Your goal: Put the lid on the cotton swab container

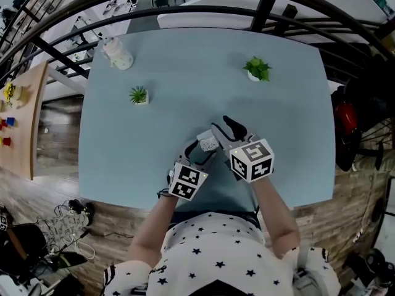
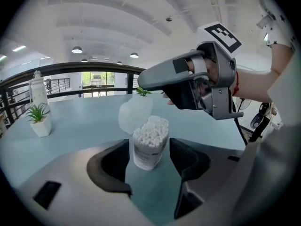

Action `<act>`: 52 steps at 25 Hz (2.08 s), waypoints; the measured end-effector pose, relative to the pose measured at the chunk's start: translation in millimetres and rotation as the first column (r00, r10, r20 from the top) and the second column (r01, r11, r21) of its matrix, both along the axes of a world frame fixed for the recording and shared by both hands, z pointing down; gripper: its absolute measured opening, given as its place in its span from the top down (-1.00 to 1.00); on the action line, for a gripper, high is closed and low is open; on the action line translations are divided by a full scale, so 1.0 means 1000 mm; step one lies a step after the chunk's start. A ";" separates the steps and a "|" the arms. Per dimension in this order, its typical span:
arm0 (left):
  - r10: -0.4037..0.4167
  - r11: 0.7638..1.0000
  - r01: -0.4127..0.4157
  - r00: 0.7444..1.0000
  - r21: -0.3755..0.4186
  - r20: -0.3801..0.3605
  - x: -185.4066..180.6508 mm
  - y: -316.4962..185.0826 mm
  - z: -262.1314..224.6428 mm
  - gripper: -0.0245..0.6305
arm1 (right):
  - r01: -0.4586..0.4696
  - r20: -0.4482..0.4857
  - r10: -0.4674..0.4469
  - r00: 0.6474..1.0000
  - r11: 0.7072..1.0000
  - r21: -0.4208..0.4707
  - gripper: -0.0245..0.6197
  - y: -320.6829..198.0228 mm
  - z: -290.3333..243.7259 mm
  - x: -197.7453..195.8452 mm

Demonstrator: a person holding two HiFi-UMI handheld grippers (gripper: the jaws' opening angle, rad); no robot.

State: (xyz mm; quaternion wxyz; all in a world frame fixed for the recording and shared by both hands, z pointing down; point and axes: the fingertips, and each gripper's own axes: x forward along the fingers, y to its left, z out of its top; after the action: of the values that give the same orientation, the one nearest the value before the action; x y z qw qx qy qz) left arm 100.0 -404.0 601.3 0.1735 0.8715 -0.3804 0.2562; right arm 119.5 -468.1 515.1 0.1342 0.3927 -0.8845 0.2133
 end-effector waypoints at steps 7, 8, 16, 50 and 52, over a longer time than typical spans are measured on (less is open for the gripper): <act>0.010 1.000 -0.011 1.000 0.016 0.012 0.003 -0.006 0.008 0.20 | 0.028 0.016 -0.028 0.999 0.999 -0.024 0.44 -0.007 0.007 -0.011; 0.011 1.000 -0.012 1.000 0.019 0.009 0.003 -0.007 0.008 0.20 | 0.031 0.016 -0.031 0.999 0.999 -0.026 0.44 -0.009 0.008 -0.012; 0.022 0.999 -0.022 1.000 0.024 0.006 0.004 -0.005 0.009 0.21 | 0.050 0.000 -0.050 0.999 0.998 -0.047 0.44 -0.006 0.016 -0.018; 0.020 1.000 -0.021 0.999 0.019 0.025 0.002 -0.007 0.013 0.21 | 0.051 -0.034 -0.055 0.998 0.992 -0.117 0.44 0.043 0.042 0.000; 0.022 1.000 -0.022 0.999 0.016 0.029 0.002 -0.006 0.014 0.21 | 0.049 -0.030 -0.053 0.998 0.991 -0.121 0.44 0.044 0.044 0.001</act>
State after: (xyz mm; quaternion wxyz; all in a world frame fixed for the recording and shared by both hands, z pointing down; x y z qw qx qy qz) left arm 102.1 -410.5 615.7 0.1581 0.8732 -0.3754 0.2676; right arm 120.4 -424.3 559.1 0.1777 0.3647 -0.8774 0.2561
